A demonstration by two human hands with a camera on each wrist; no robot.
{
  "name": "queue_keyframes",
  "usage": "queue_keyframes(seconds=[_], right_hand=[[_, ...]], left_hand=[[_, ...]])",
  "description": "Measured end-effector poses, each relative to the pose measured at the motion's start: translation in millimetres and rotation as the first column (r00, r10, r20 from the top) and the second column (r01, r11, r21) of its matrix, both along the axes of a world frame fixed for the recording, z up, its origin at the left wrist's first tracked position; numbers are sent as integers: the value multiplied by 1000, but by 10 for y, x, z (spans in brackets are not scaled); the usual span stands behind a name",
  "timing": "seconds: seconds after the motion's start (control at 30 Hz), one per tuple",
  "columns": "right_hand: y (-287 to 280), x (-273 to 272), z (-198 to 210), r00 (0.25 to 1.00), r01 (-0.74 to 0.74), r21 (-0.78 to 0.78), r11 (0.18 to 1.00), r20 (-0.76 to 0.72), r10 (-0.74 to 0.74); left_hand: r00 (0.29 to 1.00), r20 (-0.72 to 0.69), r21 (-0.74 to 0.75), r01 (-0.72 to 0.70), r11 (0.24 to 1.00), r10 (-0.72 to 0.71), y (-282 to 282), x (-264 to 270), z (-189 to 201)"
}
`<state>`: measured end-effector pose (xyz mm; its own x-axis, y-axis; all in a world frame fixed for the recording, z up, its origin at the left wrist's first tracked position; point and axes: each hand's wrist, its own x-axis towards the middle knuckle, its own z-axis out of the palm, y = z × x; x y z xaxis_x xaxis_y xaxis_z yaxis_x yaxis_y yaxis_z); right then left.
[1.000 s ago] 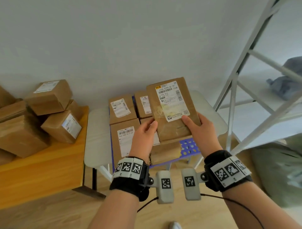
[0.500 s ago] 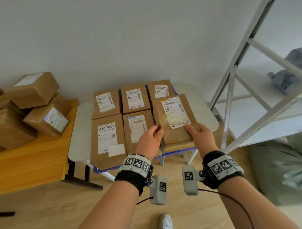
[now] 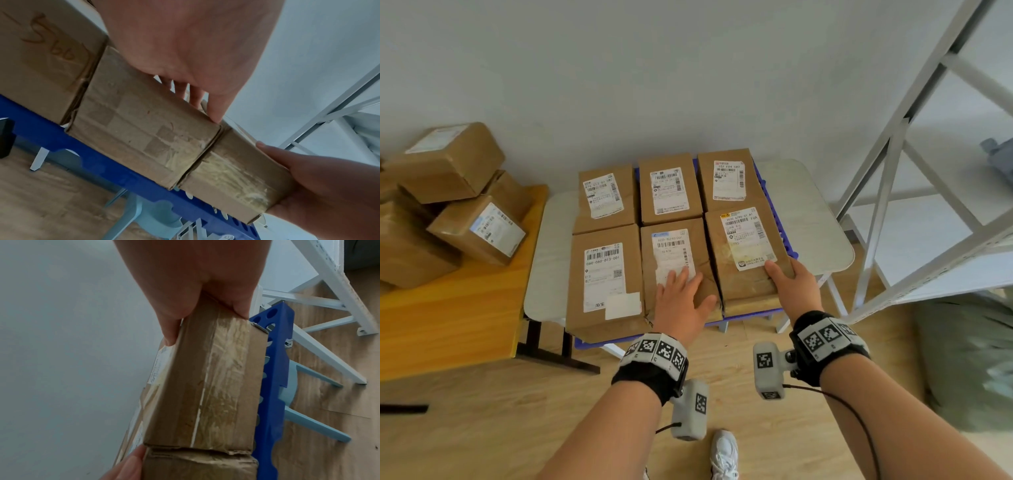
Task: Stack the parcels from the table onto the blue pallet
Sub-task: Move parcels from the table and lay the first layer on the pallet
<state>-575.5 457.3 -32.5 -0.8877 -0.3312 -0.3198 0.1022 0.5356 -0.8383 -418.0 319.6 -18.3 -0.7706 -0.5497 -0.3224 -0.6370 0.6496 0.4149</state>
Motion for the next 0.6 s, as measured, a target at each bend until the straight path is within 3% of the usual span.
queue_keyframes(seconds=[0.6], right_hand=[[-51,-160,-78,988,-154,163,974,49,148]], left_hand=[[1000,-8,35,18,999,-18,-38,-11,-27]])
